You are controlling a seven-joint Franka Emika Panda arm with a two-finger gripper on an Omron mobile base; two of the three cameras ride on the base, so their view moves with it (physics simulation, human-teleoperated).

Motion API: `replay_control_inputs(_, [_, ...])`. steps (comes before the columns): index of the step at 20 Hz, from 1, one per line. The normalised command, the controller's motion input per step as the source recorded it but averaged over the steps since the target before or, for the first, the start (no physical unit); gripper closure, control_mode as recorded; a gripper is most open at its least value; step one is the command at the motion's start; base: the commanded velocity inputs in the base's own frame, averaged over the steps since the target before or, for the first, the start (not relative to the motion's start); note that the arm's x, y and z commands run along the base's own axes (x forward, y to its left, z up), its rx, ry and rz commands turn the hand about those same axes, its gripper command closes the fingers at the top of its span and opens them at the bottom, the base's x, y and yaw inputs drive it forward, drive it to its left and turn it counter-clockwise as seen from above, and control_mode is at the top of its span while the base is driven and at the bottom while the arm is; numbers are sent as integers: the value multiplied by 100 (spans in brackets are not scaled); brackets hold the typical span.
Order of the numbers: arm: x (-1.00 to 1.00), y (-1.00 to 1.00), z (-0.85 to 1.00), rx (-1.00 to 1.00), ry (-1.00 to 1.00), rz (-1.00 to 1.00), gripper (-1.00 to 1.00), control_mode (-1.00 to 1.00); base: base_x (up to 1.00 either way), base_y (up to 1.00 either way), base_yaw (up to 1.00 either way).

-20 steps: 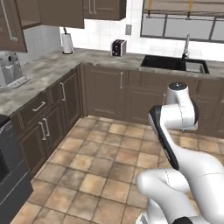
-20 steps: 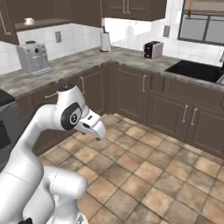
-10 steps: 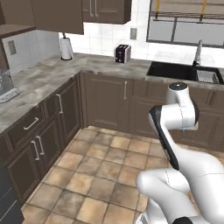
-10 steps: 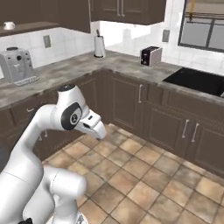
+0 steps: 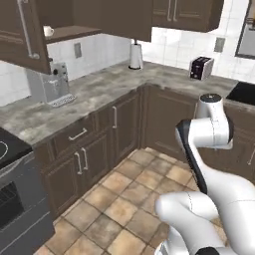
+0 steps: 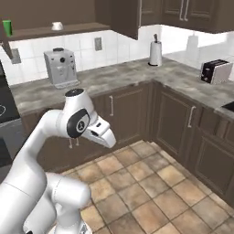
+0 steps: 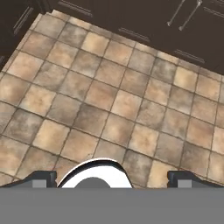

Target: There is a tray on the dining counter. Grab the cup, mug, and pitcher and place them on the tray. The pitcher may be placed next to the tray if it cannot fit the tray.

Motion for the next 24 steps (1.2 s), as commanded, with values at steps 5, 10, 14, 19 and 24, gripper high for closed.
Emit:
replay_control_inputs(5, [0, 0, 0, 0, 0, 0, -100, 100, 30, -5, 85])
replay_control_inputs(10, [0, 0, 0, 0, 0, 0, -100, 100, 26, -10, 84])
replay_control_inputs(14, [0, 0, 0, 0, 0, 0, -100, 100, 37, -22, 65])
replay_control_inputs(19, [0, 0, 0, 0, 0, 0, -100, 100, 37, -50, 29])
replay_control_inputs(24, [0, 0, 0, 0, 0, 0, -100, 100, 24, -64, 16])
